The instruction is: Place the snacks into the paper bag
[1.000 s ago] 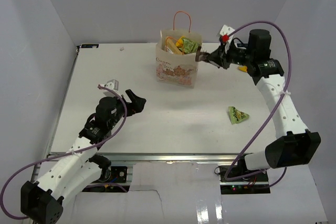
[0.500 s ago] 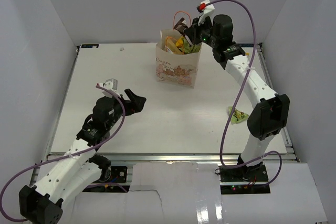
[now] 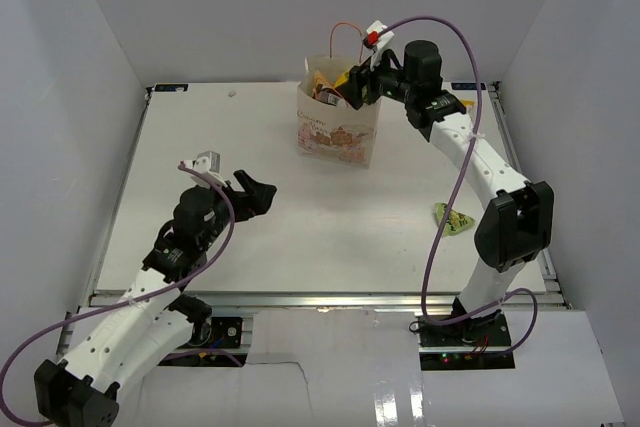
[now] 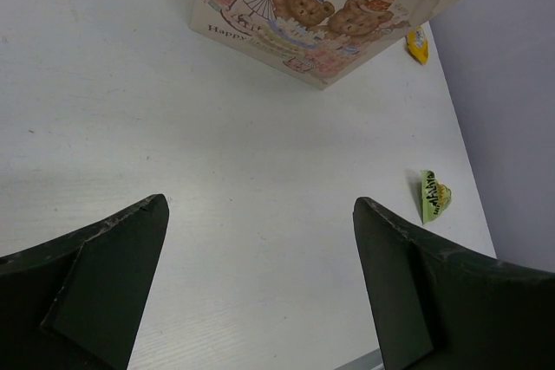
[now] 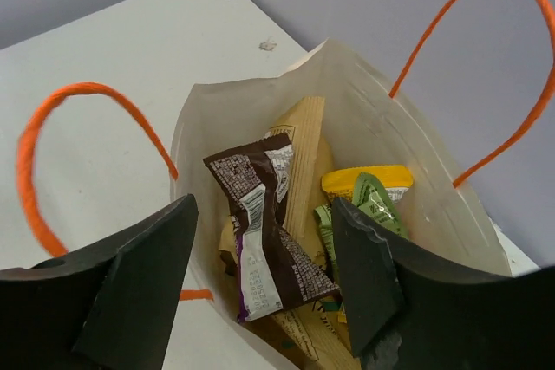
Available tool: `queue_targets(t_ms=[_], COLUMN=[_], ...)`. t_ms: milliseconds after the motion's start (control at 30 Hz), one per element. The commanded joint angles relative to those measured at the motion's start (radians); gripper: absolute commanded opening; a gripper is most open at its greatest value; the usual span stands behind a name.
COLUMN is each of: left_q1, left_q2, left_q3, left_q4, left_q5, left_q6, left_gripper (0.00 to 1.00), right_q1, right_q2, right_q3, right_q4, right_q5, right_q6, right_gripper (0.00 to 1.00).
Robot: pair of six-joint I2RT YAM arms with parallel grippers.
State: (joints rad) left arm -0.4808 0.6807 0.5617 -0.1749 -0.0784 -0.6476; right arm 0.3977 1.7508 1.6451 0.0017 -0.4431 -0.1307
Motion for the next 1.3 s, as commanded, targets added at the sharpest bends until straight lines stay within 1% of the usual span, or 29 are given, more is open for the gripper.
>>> queue_targets(t_ms=[0,67,167,233,267,300,333,367,400,433,467,500,533,600,700,800,867,1000,1033,1133,1167,1233,1267], left_q1=[0.004,0.004,0.004,0.004,0.004,0.004,0.004,0.004,0.004,0.004,0.004,0.004,0.004,0.004,0.004,0.004,0.004,0.004,0.004,0.004,0.004,0.004,0.004], left_q2=[0.025,0.033,0.039,0.034,0.031,0.028,0.025,0.022,0.020,0.022,0.023,0.026,0.037,0.049,0.082,0.108,0.115,0.123,0.120,0.105,0.099,0.080,0.073], left_q3=[0.001,0.006,0.003,-0.002,-0.005,-0.014,-0.019,-0.023,-0.031,-0.034,-0.037,-0.040,-0.043,-0.042,-0.043,-0.043,-0.040,-0.039,-0.039,-0.042,-0.043,-0.051,-0.055], left_q4=[0.021,0.026,0.032,0.034,0.037,0.038,0.040,0.048,0.051,0.055,0.063,0.066,0.074,0.080,0.097,0.112,0.120,0.118,0.117,0.106,0.103,0.095,0.092], left_q5=[0.015,0.020,0.023,0.025,0.023,0.023,0.023,0.022,0.020,0.020,0.022,0.022,0.023,0.026,0.040,0.055,0.063,0.069,0.069,0.068,0.068,0.063,0.060], left_q6=[0.014,0.023,0.032,0.034,0.034,0.032,0.032,0.031,0.029,0.029,0.028,0.028,0.026,0.023,0.020,0.019,0.020,0.026,0.028,0.029,0.029,0.026,0.023], left_gripper=[0.98,0.98,0.98,0.98,0.98,0.98,0.98,0.98,0.98,0.98,0.98,0.98,0.98,0.98,0.98,0.98,0.98,0.98,0.98,0.98,0.98,0.98,0.98], right_q1=[-0.036,-0.078,-0.158,-0.216,-0.233,-0.264,-0.278,-0.284,-0.289,-0.289,-0.290,-0.290,-0.290,-0.292,-0.299,-0.301,-0.307,-0.339,-0.341,-0.344,-0.347,-0.349,-0.352], right_q2=[-0.074,-0.082,-0.112,-0.138,-0.149,-0.181,-0.197,-0.215,-0.244,-0.257,-0.272,-0.278,-0.286,-0.298,-0.368,-0.416,-0.416,-0.376,-0.366,-0.320,-0.300,-0.277,-0.272], right_q3=[0.013,0.027,0.041,0.026,0.006,-0.020,-0.092,-0.129,-0.166,-0.239,-0.275,-0.312,-0.376,-0.448,-0.592,-0.684,-0.712,-0.734,-0.734,-0.734,-0.738,-0.748,-0.751], right_q4=[0.029,0.018,-0.046,-0.139,-0.173,-0.204,-0.273,-0.317,-0.368,-0.455,-0.495,-0.534,-0.604,-0.652,-0.680,-0.675,-0.674,-0.669,-0.667,-0.640,-0.629,-0.603,-0.591], right_q5=[-0.091,-0.132,-0.261,-0.275,-0.254,-0.231,-0.203,-0.147,-0.105,-0.051,0.060,0.116,0.218,0.309,0.400,0.448,0.486,0.452,0.452,0.452,0.460,0.469,0.474], right_q6=[-0.072,-0.060,-0.060,-0.076,-0.086,-0.093,-0.110,-0.142,-0.218,-0.237,-0.247,-0.248,-0.241,-0.230,-0.248,-0.331,-0.392,-0.464,-0.475,-0.497,-0.498,-0.507,-0.511], right_gripper=[0.71,0.72,0.72,0.72,0.71,0.70,0.68,0.67,0.66,0.66,0.66,0.65,0.64,0.62,0.63,0.64,0.64,0.61,0.56,0.47,0.47,0.42,0.41])
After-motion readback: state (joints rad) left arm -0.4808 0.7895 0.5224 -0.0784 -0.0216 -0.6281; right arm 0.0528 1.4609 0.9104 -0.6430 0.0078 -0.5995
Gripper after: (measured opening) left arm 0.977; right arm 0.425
